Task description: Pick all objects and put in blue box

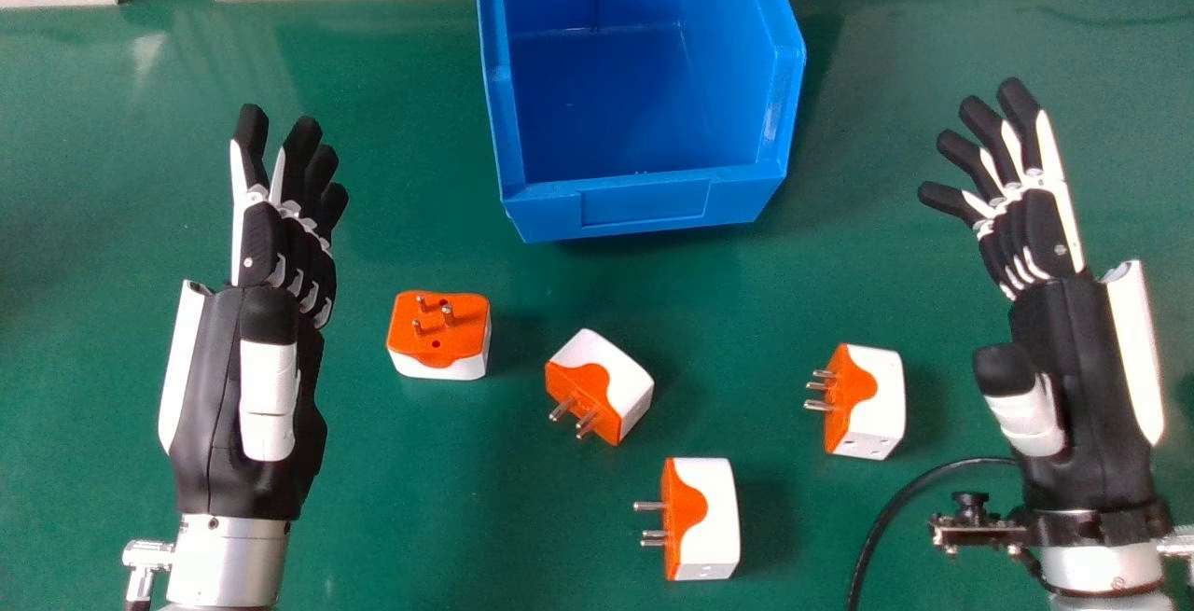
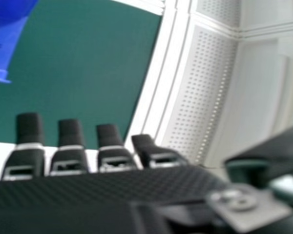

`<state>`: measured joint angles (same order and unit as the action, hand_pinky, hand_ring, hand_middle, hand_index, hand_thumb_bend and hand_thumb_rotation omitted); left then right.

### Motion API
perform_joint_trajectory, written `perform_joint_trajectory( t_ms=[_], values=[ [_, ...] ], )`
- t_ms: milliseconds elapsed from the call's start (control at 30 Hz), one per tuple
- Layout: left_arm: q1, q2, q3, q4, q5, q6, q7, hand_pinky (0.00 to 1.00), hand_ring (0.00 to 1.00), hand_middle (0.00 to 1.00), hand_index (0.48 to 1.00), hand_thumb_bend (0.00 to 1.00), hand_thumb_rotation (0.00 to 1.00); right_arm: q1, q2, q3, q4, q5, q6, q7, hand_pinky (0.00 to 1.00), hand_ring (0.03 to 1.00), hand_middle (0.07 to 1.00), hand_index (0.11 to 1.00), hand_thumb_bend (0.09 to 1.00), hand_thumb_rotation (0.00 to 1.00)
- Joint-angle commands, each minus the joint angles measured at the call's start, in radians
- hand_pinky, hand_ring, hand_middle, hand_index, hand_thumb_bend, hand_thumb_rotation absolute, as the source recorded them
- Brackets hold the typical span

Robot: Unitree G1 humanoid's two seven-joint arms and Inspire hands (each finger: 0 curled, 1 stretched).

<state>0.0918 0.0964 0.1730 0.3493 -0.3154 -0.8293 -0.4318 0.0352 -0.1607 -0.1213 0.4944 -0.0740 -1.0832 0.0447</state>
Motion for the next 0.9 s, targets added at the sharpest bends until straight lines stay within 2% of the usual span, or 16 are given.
perform_joint_trajectory(
  t_ms=[0, 167, 400, 633, 733, 867],
  values=[
    [-0.009, 0.007, 0.004, -0.009, 0.002, -0.015, 0.001, 1.00, 1.00, 1.00, 1.000, 0.92, 0.96, -0.015, -0.005, -0.005, -0.006, 0.014, -0.024, -0.008, 0.79, 0.897, 0.932, 0.964, 0.725, 1.00],
    [-0.013, 0.007, 0.004, -0.003, -0.005, -0.014, -0.006, 1.00, 1.00, 1.00, 1.000, 0.92, 0.96, -0.016, -0.004, -0.006, 0.002, 0.013, -0.030, -0.009, 0.79, 0.897, 0.932, 0.964, 0.724, 1.00],
    [-0.015, 0.008, 0.004, -0.002, -0.003, -0.014, -0.006, 1.00, 1.00, 1.00, 1.000, 0.92, 0.96, -0.019, -0.004, -0.007, 0.007, 0.013, -0.034, -0.011, 0.79, 0.895, 0.931, 0.963, 0.723, 1.00],
    [-0.013, 0.006, 0.001, -0.008, -0.025, -0.004, -0.023, 1.00, 1.00, 1.00, 1.000, 0.93, 0.96, -0.019, -0.005, -0.009, 0.007, 0.014, -0.036, -0.011, 0.79, 0.895, 0.931, 0.963, 0.718, 1.00],
    [-0.010, 0.006, 0.002, -0.012, -0.026, 0.000, -0.024, 1.00, 1.00, 1.00, 1.000, 0.93, 0.96, -0.023, -0.017, -0.016, 0.019, 0.016, -0.042, -0.010, 0.79, 0.895, 0.931, 0.963, 0.708, 1.00],
    [-0.004, 0.005, 0.003, -0.021, -0.022, 0.004, -0.020, 1.00, 1.00, 1.00, 1.000, 0.93, 0.96, -0.031, -0.045, -0.033, 0.044, 0.002, -0.061, -0.012, 0.78, 0.893, 0.930, 0.962, 0.706, 0.96]
  ],
)
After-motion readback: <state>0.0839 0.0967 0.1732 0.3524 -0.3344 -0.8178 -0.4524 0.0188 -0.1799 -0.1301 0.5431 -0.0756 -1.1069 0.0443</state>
